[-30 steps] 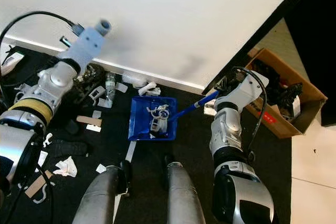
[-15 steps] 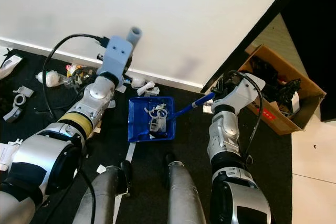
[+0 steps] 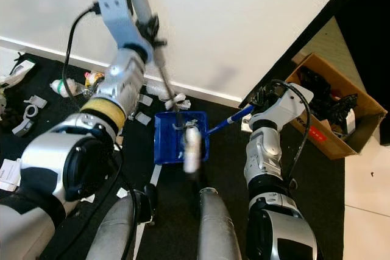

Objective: Sweep floor

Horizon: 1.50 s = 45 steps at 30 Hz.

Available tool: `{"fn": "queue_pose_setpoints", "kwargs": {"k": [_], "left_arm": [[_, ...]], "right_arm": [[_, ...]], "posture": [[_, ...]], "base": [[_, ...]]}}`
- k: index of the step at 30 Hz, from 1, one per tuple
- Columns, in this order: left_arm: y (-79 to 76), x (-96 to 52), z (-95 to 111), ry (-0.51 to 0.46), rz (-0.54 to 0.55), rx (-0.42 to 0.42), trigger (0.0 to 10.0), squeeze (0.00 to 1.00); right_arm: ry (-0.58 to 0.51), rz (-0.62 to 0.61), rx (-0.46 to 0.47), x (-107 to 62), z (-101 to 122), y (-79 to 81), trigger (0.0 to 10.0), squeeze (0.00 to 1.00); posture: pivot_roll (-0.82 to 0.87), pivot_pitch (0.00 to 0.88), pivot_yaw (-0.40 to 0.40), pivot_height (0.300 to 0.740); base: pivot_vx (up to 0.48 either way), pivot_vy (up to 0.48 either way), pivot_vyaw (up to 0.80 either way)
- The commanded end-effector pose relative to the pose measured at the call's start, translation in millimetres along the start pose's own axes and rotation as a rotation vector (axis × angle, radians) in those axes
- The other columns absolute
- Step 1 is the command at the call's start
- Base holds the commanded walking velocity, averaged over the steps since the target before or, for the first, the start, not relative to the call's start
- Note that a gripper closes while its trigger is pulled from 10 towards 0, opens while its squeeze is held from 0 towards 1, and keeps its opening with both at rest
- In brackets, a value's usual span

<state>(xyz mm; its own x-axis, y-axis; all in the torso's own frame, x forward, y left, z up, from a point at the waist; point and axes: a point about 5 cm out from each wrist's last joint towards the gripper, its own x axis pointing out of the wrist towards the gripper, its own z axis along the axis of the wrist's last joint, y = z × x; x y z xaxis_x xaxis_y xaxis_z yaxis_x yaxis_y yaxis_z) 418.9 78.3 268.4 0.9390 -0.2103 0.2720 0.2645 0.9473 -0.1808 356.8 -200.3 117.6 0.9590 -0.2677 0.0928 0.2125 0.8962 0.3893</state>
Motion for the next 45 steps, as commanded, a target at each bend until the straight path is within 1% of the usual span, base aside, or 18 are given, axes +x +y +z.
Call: {"fn": "queue_pose_setpoints", "kwargs": {"k": [1, 2, 3, 4, 5, 6, 7, 8, 9, 13, 14, 21, 25, 28, 31, 36, 43, 45], "left_arm": [[12.5, 1.8, 14.3, -0.014, -0.049, 0.203, 10.0, 0.0], [24.2, 1.0, 19.2, -0.005, -0.045, 0.303, 10.0, 0.0], [31.1, 0.3, 21.6, 0.001, -0.04, 0.351, 10.0, 0.0], [31.1, 0.3, 21.6, 0.001, -0.04, 0.351, 10.0, 0.0], [41.2, -1.9, 23.1, 0.015, -0.038, 0.417, 10.0, 0.0], [41.2, -1.9, 23.1, 0.015, -0.038, 0.417, 10.0, 0.0], [50.8, -4.4, 23.7, 0.033, -0.039, 0.478, 10.0, 0.0], [50.8, -4.4, 23.7, 0.033, -0.039, 0.478, 10.0, 0.0], [71.4, -11.7, 20.5, 0.084, -0.029, 0.618, 10.0, 0.0], [81.8, -16.4, 17.0, 0.114, -0.017, 0.68, 10.0, 0.0], [88.6, -20.6, 13.4, 0.117, 0.006, 0.702, 10.0, 0.0], [88.6, -26.0, 1.4, 0.118, -0.007, 0.658, 10.0, 0.0], [90.5, -27.7, -2.6, 0.132, 0.012, 0.676, 10.0, 0.0], [91.6, -29.5, -7.0, 0.15, 0.015, 0.732, 10.0, 0.0], [91.6, -33.3, -16.6, 0.178, 0.001, 0.842, 10.0, 0.0], [88.8, -34.1, -20.4, 0.172, 0.002, 0.883, 10.0, 0.0], [69.9, -34.3, -36.2, 0.155, 0.008, 0.809, 10.0, 0.0], [54.8, -35.4, -47.9, 0.145, 0.012, 0.75, 10.0, 0.0]], "right_arm": [[0.109, -0.026, 0.046, -11.8, -24.7, -3.5, 10.0, 0.0], [0.109, -0.027, 0.047, -11.8, -24.7, -3.5, 10.0, 0.0], [0.109, -0.028, 0.047, -11.8, -24.8, -3.6, 10.0, 0.0], [0.109, -0.028, 0.047, -11.8, -24.8, -3.6, 10.0, 0.0], [0.11, -0.029, 0.047, -12.4, -25.3, -4.2, 10.0, 0.0], [0.11, -0.029, 0.047, -12.4, -25.3, -4.2, 10.0, 0.0], [0.111, -0.03, 0.047, -13.1, -26.0, -4.9, 10.0, 0.0], [0.111, -0.03, 0.047, -13.1, -26.0, -4.9, 10.0, 0.0], [0.114, -0.036, 0.046, -15.0, -27.7, -6.5, 10.0, 0.0], [0.112, -0.047, 0.031, -16.0, -28.2, -8.0, 10.0, 0.0], [0.099, -0.094, -0.002, -16.7, -26.6, -14.8, 10.0, 0.0], [0.074, -0.156, -0.029, -16.3, -21.0, -27.2, 10.0, 0.0], [0.056, -0.18, -0.051, -15.2, -16.7, -32.7, 10.0, 0.0], [0.04, -0.205, -0.073, -15.2, -13.6, -37.7, 10.0, 0.0], [0.005, -0.251, -0.089, -16.2, -7.9, -46.1, 10.0, 0.0], [0.034, -0.234, -0.11, -18.9, -10.9, -49.2, 10.0, 0.0], [0.093, -0.148, -0.16, -18.4, -17.0, -41.9, 10.0, 0.0], [0.084, -0.1, -0.173, -16.0, -16.2, -30.6, 10.0, 0.0]], "posture": [[-0.07, 0.407, -0.018, 0.74], [-0.07, 0.408, -0.013, 0.74], [-0.07, 0.408, -0.013, 0.74], [-0.07, 0.408, -0.013, 0.74], [-0.06, 0.408, -0.011, 0.74], [-0.06, 0.408, -0.011, 0.74], [-0.06, 0.409, -0.012, 0.74], [-0.06, 0.409, -0.012, 0.74], [-0.06, 0.413, -0.014, 0.74], [-0.06, 0.416, -0.018, 0.74], [-0.06, 0.417, -0.018, 0.74], [-0.07, 0.425, -0.014, 0.74], [-0.08, 0.43, -0.008, 0.74], [-0.08, 0.433, -0.005, 0.74], [-0.1, 0.457, 0.003, 0.74], [-0.11, 0.461, 0.011, 0.74], [-0.12, 0.46, 0.004, 0.74], [-0.13, 0.456, -0.004, 0.74]], "base": [[0.0, 0.0, 0.0], [0.0, 0.0, 0.0], [0.0, 0.0, 0.0], [0.0, 0.0, 0.0], [0.0, 0.0, 0.0], [0.0, 0.0, 0.0], [0.0, 0.0, 0.0], [0.0, 0.0, 0.0], [0.0, 0.0, 0.0], [0.0, 0.0, 0.0], [0.0, 0.0, 0.0], [0.0, 0.0, 0.0], [0.0, 0.0, 0.0], [0.0, 0.0, 0.0], [0.0, 0.0, 0.0], [0.0, 0.0, 0.0], [0.0, 0.0, 0.0], [0.0, 0.0, 0.0]]}}
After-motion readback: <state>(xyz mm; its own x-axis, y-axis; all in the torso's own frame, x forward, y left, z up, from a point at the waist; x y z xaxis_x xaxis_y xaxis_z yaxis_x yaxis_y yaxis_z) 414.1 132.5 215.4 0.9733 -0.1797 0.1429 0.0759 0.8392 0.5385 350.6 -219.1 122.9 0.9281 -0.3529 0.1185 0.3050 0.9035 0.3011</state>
